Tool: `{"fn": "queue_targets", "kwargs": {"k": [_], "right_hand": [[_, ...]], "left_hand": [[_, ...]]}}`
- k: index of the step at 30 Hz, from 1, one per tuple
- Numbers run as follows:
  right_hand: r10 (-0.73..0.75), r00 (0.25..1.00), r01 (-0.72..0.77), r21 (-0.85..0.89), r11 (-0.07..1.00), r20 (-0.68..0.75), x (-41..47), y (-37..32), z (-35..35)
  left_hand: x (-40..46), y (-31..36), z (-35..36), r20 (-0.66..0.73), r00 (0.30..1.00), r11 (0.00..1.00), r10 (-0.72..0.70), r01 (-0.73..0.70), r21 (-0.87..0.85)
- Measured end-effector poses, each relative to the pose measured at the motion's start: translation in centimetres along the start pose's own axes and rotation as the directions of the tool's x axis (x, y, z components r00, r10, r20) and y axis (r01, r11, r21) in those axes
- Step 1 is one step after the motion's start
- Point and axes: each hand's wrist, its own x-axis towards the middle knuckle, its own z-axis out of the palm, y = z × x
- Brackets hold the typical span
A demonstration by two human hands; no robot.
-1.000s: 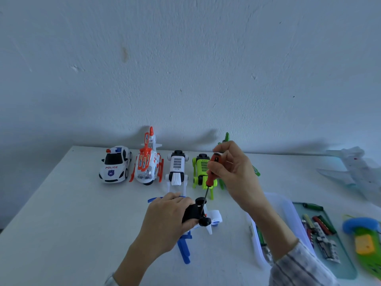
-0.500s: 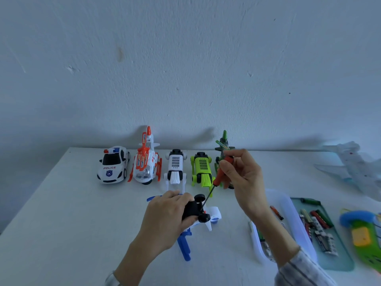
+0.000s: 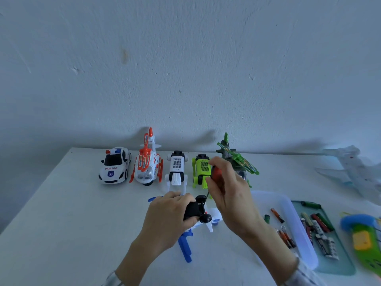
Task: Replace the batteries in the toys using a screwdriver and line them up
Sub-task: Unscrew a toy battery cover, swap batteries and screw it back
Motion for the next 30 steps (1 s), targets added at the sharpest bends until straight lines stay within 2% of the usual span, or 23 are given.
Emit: {"fn": "queue_targets", "kwargs": {"k": [4,10,15,19,25,30], "right_hand": [[-0.010,0.997,0.010,0.005,1.000,0.073,0.3,0.0,0.6],[-0.015,0.996,0.014,0.013,1.000,0.093,0.9,-0.2,1.0],[-0.068,0.992,0.073,-0.041,0.997,0.109,1.2,-0.4,1.4],[-0.050,0.994,0.051,-0.018,0.999,0.095,1.4,-0.2,1.5],[0.167,0.985,-0.159,0.161,0.974,-0.036,1.4,1.2,1.3],[0.384,0.913,-0.317,0.354,0.880,-0.136,0.6,3.1,1.1]], "left_hand": [[-0.1,-0.1,0.3,-0.005,1.000,1.000,-0.013,0.013,-0.019],[0.0,-0.1,0.2,0.009,0.999,0.998,-0.045,0.046,-0.033],[-0.1,0.0,0.2,0.010,1.000,0.999,-0.026,0.026,-0.029],[-0.1,0.1,0.2,0.020,0.999,0.999,-0.035,0.035,-0.024],[-0.3,0.2,-0.1,0.064,0.996,0.997,-0.063,0.066,-0.039],[-0.4,0.2,-0.2,0.069,0.995,0.994,-0.070,0.075,-0.075]]}}
